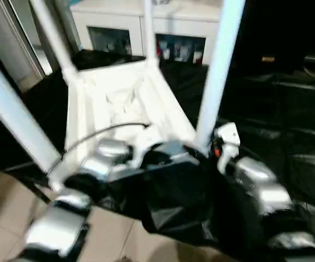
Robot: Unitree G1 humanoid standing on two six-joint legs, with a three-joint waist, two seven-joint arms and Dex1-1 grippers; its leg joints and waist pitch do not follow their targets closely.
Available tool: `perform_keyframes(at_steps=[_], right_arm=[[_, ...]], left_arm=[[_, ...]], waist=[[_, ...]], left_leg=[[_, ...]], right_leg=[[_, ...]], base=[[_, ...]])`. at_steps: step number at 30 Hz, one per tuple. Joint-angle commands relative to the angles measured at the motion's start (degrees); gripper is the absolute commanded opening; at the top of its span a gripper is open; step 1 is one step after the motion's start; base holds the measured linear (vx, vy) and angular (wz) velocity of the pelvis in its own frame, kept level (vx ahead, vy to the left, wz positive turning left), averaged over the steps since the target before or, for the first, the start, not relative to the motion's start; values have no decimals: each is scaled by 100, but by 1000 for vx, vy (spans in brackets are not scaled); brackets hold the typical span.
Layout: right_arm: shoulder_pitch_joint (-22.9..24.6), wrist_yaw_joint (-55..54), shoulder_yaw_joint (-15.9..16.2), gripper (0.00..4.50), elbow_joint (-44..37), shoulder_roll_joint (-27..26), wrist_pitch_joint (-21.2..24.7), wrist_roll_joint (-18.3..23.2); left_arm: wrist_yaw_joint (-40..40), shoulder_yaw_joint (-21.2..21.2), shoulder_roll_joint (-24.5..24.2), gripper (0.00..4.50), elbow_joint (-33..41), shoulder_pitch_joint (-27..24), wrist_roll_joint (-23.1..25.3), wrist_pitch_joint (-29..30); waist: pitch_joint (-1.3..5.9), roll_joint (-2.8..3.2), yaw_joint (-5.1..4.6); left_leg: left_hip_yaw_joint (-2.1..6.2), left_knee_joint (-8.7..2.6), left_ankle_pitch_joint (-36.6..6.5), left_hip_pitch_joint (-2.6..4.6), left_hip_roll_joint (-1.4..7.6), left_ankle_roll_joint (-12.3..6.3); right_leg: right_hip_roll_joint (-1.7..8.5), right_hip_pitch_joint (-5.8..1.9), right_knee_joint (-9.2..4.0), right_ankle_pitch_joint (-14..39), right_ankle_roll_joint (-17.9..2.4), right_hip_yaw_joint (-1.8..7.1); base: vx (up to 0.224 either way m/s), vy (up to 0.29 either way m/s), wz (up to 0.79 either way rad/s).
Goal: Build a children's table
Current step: Rotate leg to tighten
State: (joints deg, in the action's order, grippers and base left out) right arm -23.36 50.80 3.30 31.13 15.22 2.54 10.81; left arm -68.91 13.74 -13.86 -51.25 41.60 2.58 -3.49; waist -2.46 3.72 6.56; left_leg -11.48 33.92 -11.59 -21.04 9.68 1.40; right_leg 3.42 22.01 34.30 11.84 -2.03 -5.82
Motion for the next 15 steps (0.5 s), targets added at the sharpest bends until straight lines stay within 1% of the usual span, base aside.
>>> perform_keyframes(at_steps=[1, 2, 3, 4, 5, 6, 7, 8, 9, 10, 11, 12, 13, 14, 15], right_arm=[[121, 833, 610, 384, -264, -56, 193, 78], [121, 833, 610, 384, -264, -56, 193, 78], [163, 990, 646, 384, -336, 23, 200, 86], [193, 1140, 636, 384, -385, 80, 235, 97], [201, 1181, 628, 384, -400, 93, 249, 101], [193, 1289, 577, 384, -395, 136, 256, 140], [192, 1301, 571, 384, -394, 141, 257, 144], [182, 1375, 549, 384, -388, 169, 270, 182], [177, 1418, 545, 384, -387, 185, 285, 205], [167, 1475, 548, 370, -377, 204, 301, 229], [166, 1526, 558, 370, -388, 228, 324, 253], [163, 1559, 569, 356, -386, 244, 334, 262], [166, 1596, 586, 356, -383, 251, 338, 256], [170, 1621, 596, 341, -382, 252, 341, 250], [176, 1630, 605, 335, -382, 243, 342, 242]], left_arm=[[-565, 279, 80, 0, 173, -93, -40, -43], [-565, 279, 80, 0, 173, -93, -40, -43], [-685, 275, 24, 0, 199, -111, -65, -40], [-830, 265, -36, 0, 219, -124, -93, -33], [-876, 261, -56, 0, 227, -129, -103, -31], [-1113, 240, -173, 0, 254, -131, -168, -5], [-1140, 237, -186, 0, 257, -131, -176, -2], [-1267, 226, -252, 0, 280, -129, -214, 31], [-1313, 220, -279, 0, 298, -132, -227, 42], [-1354, 212, -307, 0, 315, -130, -239, 54], [-1386, 207, -327, 0, 345, -137, -250, 65], [-1406, 204, -341, 0, 359, -138, -255, 71], [-1422, 195, -347, 0, 360, -135, -251, 71], [-1427, 188, -349, 0, 358, -132, -245, 68], [-1417, 180, -347, 0, 352, -125, -241, 60]], waist=[[433, -96, 61], [416, -87, 71], [408, -87, 71], [410, -75, 105], [400, -115, 136], [386, -111, 162], [375, -111, 173], [366, -110, 179], [359, -120, 185], [347, -106, 186], [341, -111, 188], [342, -111, 190], [348, -105, 192], [353, -116, 192], [358, -112, 197]], left_leg=[[258, -273, 39, 0, 488, -1014], [253, -255, 76, 1, 496, -1110], [252, -256, 32, -7, 498, -1118], [250, -252, -93, 17, 518, -1067], [246, -262, -177, 11, 516, -997], [238, -275, -240, 19, 527, -936], [245, -285, -316, 18, 525, -886], [240, -302, -430, 26, 523, -794], [239, -308, -483, 35, 524, -739], [240, -321, -585, 37, 525, -647], [238, -332, -664, 49, 527, -565], [238, -336, -668, 49, 525, -518], [240, -334, -642, 45, 523, -508], [240, -328, -582, 35, 518, -509], [242, -323, -549, 33, 517, -515]], right_leg=[[705, -293, -196, -637, -1206, 385], [701, -254, -187, -787, -1263, 374], [708, -253, -194, -740, -1281, 371], [719, -236, -213, -539, -1286, 371], [722, -252, -219, -313, -1277, 375], [718, -228, -251, -87, -1241, 379], [724, -231, -261, 59, -1227, 380], [728, -231, -292, 310, -1191, 385], [728, -230, -304, 425, -1169, 390], [736, -227, -327, 646, -1146, 399], [730, -221, -342, 785, -1120, 407], [730, -224, -343, 817, -1108, 412], [729, -229, -335, 785, -1107, 412], [730, -237, -325, 688, -1106, 414], [731, -238, -315, 628, -1112, 411]], base=[[0, 0, 0], [0, 0, 0], [0, 0, 0], [0, 0, 0], [0, 0, 0], [0, 0, 0], [0, 0, 0], [0, 0, 0], [0, 0, 0], [0, 0, 0], [0, 0, 0], [0, 0, 0], [0, 0, 0], [0, 0, 0], [0, 0, 0]])
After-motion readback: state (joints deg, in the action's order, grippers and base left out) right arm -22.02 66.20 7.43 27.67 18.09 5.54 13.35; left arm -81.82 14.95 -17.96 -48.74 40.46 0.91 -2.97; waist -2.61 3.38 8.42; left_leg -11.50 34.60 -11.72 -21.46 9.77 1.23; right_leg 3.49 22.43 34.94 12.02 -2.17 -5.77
